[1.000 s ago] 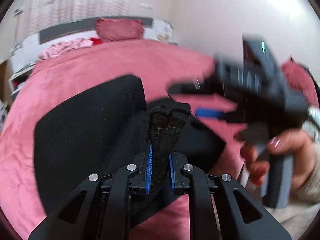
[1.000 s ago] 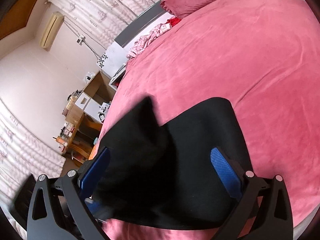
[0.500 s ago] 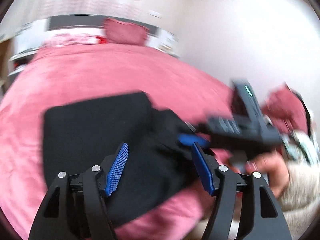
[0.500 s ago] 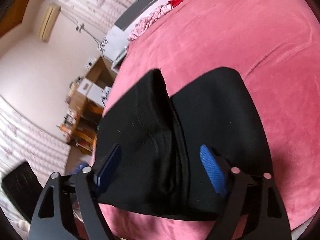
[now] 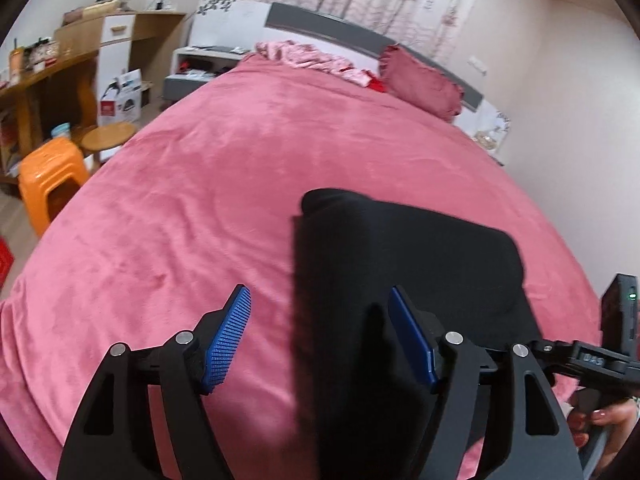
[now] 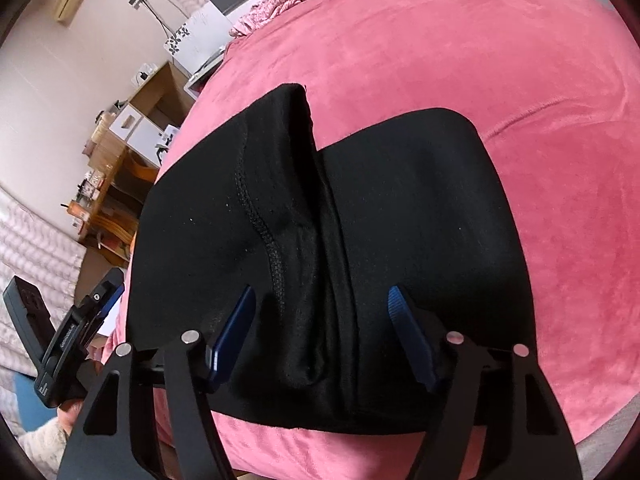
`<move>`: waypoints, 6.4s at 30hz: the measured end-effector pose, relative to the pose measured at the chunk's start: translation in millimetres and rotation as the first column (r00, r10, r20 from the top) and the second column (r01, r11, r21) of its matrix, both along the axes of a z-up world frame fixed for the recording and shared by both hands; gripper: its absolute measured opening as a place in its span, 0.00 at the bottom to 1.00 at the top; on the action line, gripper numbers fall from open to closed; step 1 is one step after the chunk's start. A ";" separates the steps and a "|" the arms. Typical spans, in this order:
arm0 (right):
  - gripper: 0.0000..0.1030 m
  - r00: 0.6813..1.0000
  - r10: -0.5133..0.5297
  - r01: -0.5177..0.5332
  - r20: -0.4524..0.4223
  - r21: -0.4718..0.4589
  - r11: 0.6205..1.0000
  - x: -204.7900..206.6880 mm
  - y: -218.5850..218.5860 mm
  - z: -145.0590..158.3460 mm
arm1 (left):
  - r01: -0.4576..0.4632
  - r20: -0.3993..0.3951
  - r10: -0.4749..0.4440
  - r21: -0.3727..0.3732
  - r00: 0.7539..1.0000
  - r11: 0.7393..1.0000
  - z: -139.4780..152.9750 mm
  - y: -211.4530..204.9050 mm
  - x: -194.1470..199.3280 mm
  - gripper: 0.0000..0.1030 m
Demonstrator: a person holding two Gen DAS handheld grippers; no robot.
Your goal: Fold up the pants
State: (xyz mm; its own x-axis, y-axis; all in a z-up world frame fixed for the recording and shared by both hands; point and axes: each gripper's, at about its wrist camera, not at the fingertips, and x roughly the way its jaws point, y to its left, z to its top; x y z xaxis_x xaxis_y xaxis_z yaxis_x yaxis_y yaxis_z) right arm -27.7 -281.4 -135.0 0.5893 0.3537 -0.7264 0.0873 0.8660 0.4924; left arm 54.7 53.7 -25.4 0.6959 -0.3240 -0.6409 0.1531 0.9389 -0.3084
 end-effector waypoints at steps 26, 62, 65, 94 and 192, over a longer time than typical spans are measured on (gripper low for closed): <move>0.64 0.999 0.050 -0.050 -0.016 0.009 0.999 30.5 22.2 2.5 | 0.018 -0.092 -0.022 -0.046 0.996 0.999 -24.8 12.3 -7.8 0.76; 0.12 0.999 -0.044 0.042 0.032 0.050 0.998 -6.7 -51.8 18.1 | 0.407 -0.017 -0.417 0.257 0.909 0.877 -14.3 -132.8 -42.3 0.81; 0.13 0.995 -0.086 0.082 0.040 0.096 0.992 2.2 -63.7 -3.8 | 0.416 0.004 -0.452 0.381 0.892 0.825 -23.9 -148.5 -52.4 0.86; 0.00 0.997 0.022 -0.017 0.078 -0.072 0.997 90.0 -59.3 -15.8 | 0.404 -0.118 -0.387 0.302 0.914 0.863 -35.9 -162.4 80.6 0.86; 0.57 0.996 -0.023 0.029 -0.085 0.065 0.998 -19.8 -52.4 -35.9 | 0.412 -0.241 -0.462 -0.229 0.854 0.882 -50.8 -60.8 -26.3 0.72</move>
State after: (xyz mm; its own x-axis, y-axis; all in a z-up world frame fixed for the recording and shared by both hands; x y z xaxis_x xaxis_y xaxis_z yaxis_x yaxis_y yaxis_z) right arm -47.5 -333.8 -170.9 0.5369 0.3876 -0.7494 0.1526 0.8290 0.5381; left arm 28.5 -7.1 -76.2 0.2565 -0.6690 -0.6976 0.4195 0.7273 -0.5432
